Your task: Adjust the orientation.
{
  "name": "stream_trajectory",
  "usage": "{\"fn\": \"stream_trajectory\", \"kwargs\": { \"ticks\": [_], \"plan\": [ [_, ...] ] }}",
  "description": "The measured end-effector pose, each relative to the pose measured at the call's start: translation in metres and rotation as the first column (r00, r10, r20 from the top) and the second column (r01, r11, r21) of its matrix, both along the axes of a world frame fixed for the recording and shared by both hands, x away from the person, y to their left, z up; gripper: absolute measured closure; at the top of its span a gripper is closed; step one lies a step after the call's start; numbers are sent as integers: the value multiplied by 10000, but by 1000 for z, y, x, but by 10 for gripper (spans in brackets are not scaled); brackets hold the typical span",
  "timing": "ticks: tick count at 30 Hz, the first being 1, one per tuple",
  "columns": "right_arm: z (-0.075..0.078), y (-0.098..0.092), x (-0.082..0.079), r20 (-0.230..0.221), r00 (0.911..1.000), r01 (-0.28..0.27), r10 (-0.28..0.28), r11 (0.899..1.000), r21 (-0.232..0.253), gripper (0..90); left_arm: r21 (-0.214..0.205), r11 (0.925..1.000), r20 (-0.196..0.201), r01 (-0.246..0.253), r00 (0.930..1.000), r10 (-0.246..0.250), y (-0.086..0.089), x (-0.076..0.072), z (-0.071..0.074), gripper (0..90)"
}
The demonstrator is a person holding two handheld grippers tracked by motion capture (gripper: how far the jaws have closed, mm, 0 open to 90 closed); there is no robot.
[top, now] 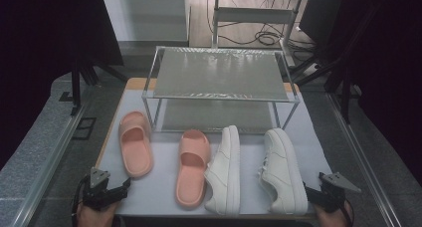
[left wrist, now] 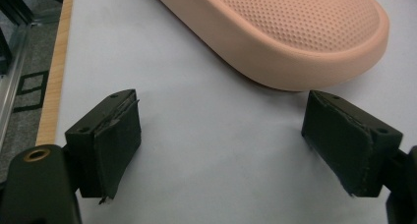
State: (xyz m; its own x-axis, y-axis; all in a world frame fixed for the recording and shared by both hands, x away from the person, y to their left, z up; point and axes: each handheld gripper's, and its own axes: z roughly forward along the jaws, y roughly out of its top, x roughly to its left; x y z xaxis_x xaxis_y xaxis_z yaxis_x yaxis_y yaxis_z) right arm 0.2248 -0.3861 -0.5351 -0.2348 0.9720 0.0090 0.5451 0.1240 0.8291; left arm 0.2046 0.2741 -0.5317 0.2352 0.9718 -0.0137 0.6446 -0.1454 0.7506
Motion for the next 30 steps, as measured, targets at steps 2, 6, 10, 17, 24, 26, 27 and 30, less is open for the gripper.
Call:
{"fn": "stream_trajectory", "kwargs": {
  "ticks": [2,6,10,17,24,26,27,30],
  "plan": [
    [0,0,0,38,10000,-16,16,10000,-1,131,-32,10000,82,26,10000,-25,1,-1,-1,150],
    [-1,-1,-1,68,10000,-49,49,10000,17,131,-98,9999,151,120,9998,-119,2,-1,-2,149],
    [-1,-1,-1,70,10000,-52,51,10000,18,131,-115,9998,168,176,9997,-174,3,-2,-2,149],
    [-1,-1,-1,81,9999,-82,82,10000,32,131,-96,9997,144,210,9997,-208,3,-2,-1,149],
    [-1,-2,-1,111,9999,-102,101,9999,37,131,-88,9995,32,302,9995,-302,4,-1,0,151],
    [-1,-2,-1,113,9999,-107,106,9999,37,131,-79,9995,-13,312,9995,-313,4,0,0,152],
    [-1,-2,-1,117,9999,-110,109,9999,39,131,-69,9995,-46,316,9995,-316,4,0,1,154],
    [-1,-2,-1,122,9999,-116,115,9999,40,131,-73,9994,-97,341,9994,-342,5,0,2,159]
  ]
}}
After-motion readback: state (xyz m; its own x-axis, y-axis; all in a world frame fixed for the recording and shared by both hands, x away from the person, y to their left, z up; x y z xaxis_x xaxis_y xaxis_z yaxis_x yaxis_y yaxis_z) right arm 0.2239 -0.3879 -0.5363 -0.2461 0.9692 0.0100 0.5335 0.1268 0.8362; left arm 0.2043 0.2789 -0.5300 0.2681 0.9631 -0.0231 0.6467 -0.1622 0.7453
